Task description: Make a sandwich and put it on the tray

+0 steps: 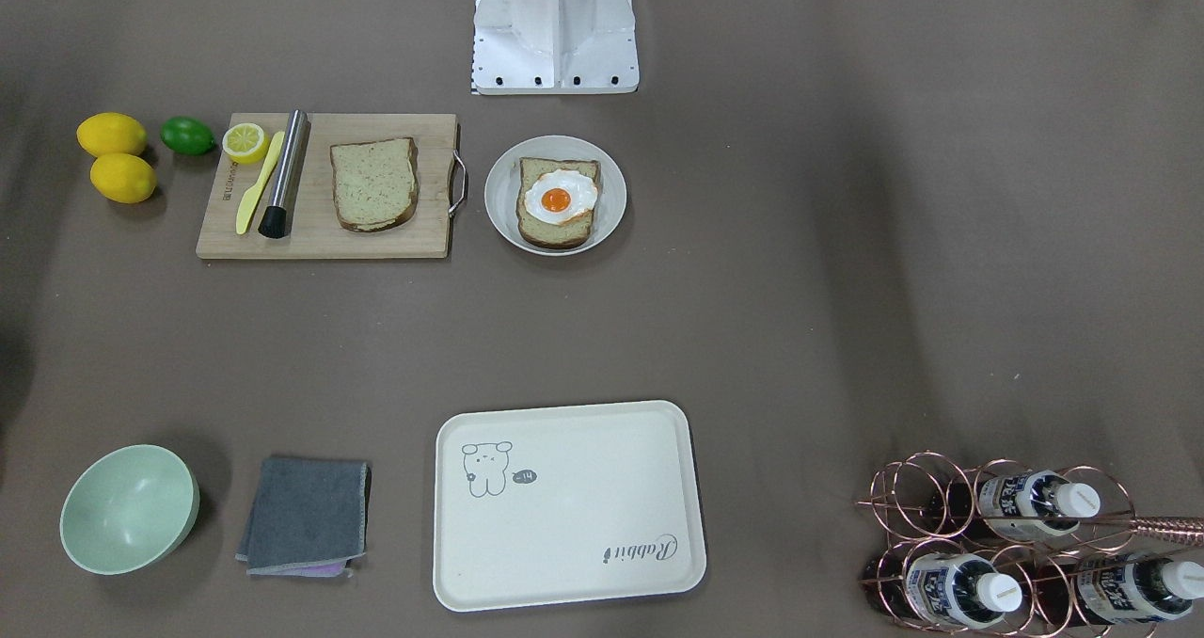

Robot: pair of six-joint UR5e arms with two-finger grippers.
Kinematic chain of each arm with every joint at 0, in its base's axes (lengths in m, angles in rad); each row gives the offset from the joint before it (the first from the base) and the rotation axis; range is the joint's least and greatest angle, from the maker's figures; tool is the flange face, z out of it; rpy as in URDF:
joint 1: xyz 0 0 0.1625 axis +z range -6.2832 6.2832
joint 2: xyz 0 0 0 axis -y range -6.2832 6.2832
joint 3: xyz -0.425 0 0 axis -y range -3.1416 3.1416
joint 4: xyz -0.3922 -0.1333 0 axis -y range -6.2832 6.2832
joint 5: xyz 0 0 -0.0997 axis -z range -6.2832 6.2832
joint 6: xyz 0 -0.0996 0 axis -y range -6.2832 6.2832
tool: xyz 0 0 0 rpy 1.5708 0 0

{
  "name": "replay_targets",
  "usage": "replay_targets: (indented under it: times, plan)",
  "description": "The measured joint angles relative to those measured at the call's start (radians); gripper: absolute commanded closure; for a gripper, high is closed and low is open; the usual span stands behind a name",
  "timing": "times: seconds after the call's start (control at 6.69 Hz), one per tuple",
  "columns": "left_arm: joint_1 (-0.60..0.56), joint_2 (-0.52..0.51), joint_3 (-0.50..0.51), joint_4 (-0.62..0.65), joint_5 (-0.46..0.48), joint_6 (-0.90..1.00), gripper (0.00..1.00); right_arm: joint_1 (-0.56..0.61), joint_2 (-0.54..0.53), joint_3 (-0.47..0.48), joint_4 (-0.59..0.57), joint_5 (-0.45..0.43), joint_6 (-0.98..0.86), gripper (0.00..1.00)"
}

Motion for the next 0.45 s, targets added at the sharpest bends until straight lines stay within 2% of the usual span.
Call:
replay_targets:
  times: [0.45]
  plan:
    - [0.000,0.002,-0.001,-0.001,0.001,0.007,0.02,0.000,-0.001,-0.001,0.010,0.005,0.006,0.00]
